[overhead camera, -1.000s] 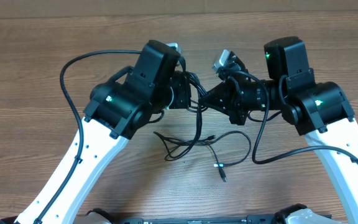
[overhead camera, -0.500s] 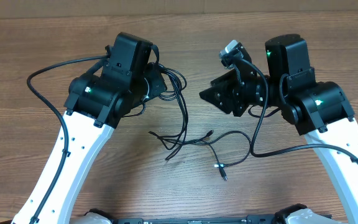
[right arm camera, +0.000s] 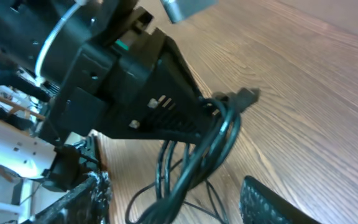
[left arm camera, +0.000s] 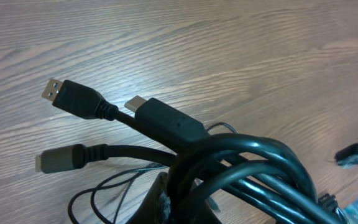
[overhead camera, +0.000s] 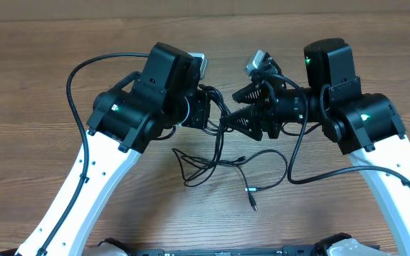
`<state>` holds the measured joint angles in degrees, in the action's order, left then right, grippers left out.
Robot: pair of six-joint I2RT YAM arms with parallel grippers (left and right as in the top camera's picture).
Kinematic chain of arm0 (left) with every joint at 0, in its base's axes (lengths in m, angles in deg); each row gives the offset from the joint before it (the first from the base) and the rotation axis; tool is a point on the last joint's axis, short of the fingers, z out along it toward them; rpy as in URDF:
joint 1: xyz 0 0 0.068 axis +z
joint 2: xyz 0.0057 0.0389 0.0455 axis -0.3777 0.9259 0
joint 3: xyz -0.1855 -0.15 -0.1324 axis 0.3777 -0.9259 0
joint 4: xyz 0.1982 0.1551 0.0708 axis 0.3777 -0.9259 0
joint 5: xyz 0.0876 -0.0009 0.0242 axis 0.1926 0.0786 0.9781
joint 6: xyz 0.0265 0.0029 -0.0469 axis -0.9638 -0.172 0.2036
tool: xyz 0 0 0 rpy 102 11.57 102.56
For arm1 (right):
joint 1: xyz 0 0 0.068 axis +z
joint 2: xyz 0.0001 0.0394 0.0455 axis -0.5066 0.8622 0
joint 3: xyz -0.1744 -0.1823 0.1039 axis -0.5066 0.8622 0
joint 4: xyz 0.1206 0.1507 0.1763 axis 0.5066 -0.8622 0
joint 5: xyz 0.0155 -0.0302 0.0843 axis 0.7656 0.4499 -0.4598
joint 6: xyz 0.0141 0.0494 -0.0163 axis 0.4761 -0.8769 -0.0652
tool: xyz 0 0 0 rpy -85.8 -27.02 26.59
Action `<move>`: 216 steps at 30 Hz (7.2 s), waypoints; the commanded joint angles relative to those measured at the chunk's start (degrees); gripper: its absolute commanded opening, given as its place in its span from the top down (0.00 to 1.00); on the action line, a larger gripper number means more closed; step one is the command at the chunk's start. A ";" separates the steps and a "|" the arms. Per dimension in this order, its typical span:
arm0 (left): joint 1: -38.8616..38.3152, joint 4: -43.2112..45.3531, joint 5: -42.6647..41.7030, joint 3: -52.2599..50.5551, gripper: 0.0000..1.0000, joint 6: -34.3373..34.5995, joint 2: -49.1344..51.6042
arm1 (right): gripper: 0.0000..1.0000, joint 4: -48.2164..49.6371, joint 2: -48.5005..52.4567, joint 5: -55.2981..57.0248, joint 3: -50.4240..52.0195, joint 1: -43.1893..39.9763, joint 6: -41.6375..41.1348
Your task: Untangle cables
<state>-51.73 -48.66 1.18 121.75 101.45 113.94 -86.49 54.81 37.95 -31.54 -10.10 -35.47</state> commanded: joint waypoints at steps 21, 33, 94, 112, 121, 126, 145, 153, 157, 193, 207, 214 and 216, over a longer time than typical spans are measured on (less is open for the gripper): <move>-2.91 5.57 -10.25 0.81 0.96 -1.66 2.36 | 0.39 -4.76 2.25 9.44 -0.24 0.22 0.52; -2.84 7.08 -10.21 0.83 0.96 -1.77 2.36 | 0.96 -5.86 6.99 7.78 -0.24 0.22 0.55; -1.33 -1.29 -0.63 0.81 0.96 1.03 2.43 | 0.47 -6.73 4.72 5.44 -0.26 0.50 9.99; -1.60 -7.43 22.47 0.81 0.96 25.66 2.43 | 0.96 -8.07 4.72 8.92 -0.26 3.80 9.40; 0.61 -8.57 18.97 0.81 0.96 21.27 2.43 | 0.45 -7.58 4.72 14.29 -0.26 3.80 6.29; 0.59 -7.41 8.87 0.81 0.96 13.99 2.43 | 0.19 -6.16 4.72 14.16 -0.26 3.82 6.56; -1.25 -5.97 16.17 0.81 0.96 28.61 2.43 | 0.96 -5.07 4.72 11.93 -0.26 3.80 3.28; 2.60 -6.08 18.08 0.81 0.96 28.55 2.43 | 0.96 -4.74 4.72 5.81 -0.26 3.80 5.22; 2.47 -7.21 14.01 0.81 0.96 23.61 2.43 | 0.44 -4.94 4.72 10.03 -0.26 3.80 4.81; 1.01 0.17 3.50 0.81 0.96 15.45 2.43 | 0.27 -0.81 5.05 -1.60 -0.24 3.82 6.05; 0.96 1.03 0.26 0.81 0.96 16.68 2.43 | 0.62 -2.01 5.68 -0.50 -0.24 5.70 8.48; 2.21 -7.02 13.86 0.81 0.96 29.29 2.43 | 0.96 -1.49 5.35 0.11 -0.26 5.68 7.61; 3.69 -9.46 15.74 0.81 0.96 35.65 2.43 | 0.96 -0.72 4.87 -3.41 -0.26 5.57 9.20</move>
<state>-49.96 -56.20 9.97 121.95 126.26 116.50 -87.74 61.00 37.95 -31.56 -4.83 -27.40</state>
